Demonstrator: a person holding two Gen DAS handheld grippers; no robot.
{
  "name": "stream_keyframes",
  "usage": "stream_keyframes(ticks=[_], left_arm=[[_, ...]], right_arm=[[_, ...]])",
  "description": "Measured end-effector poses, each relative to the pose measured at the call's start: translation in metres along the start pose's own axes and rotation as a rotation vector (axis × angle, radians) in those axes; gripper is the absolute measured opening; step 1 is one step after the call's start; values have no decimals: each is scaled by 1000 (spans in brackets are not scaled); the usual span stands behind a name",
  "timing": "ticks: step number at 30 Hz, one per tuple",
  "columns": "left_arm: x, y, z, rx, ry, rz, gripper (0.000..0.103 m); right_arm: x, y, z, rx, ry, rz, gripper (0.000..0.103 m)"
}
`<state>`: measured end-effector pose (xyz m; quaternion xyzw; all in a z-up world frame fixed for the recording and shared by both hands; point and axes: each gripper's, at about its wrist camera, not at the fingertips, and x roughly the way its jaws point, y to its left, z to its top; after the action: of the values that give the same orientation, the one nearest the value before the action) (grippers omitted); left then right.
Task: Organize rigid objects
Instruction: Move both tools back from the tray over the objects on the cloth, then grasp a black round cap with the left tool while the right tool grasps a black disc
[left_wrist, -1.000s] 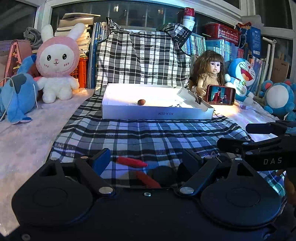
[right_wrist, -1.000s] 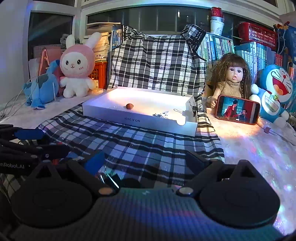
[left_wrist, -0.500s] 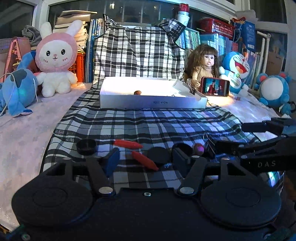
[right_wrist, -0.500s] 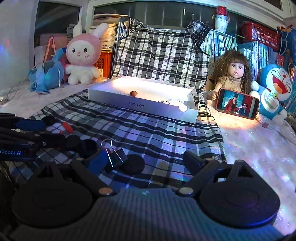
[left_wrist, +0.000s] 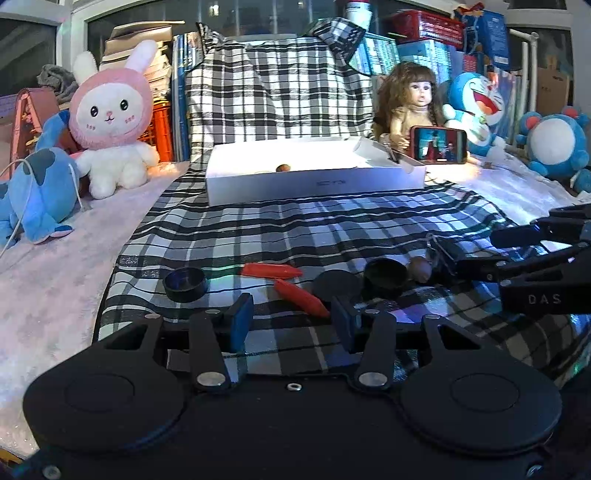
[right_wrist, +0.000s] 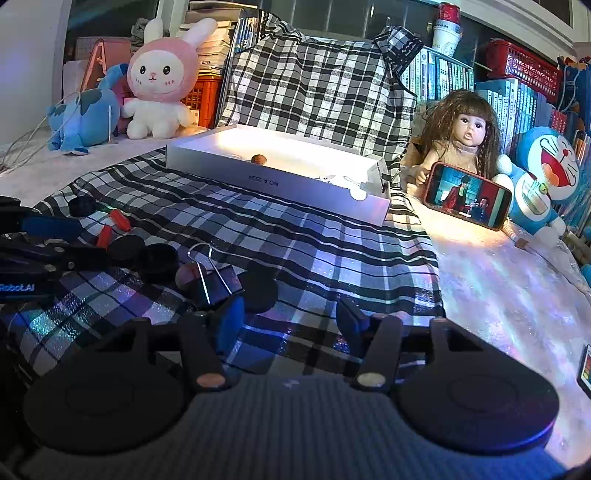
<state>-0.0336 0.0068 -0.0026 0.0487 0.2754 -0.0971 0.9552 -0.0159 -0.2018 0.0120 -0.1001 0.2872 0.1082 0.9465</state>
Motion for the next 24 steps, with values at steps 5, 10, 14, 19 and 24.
stream_keyframes(ticks=[5, 10, 14, 19, 24], left_arm=[[7, 4, 1, -14, 2, 19, 45], [9, 11, 2, -41, 5, 43, 44], [7, 18, 1, -54, 5, 66, 44], [7, 29, 0, -79, 9, 111, 44], [11, 40, 2, -134, 14, 143, 44]], right_arm=[[5, 1, 2, 13, 1, 8, 66], [9, -2, 3, 31, 2, 0, 66], [11, -5, 4, 37, 1, -11, 66], [14, -8, 5, 59, 2, -17, 66], [16, -8, 6, 61, 0, -19, 66]])
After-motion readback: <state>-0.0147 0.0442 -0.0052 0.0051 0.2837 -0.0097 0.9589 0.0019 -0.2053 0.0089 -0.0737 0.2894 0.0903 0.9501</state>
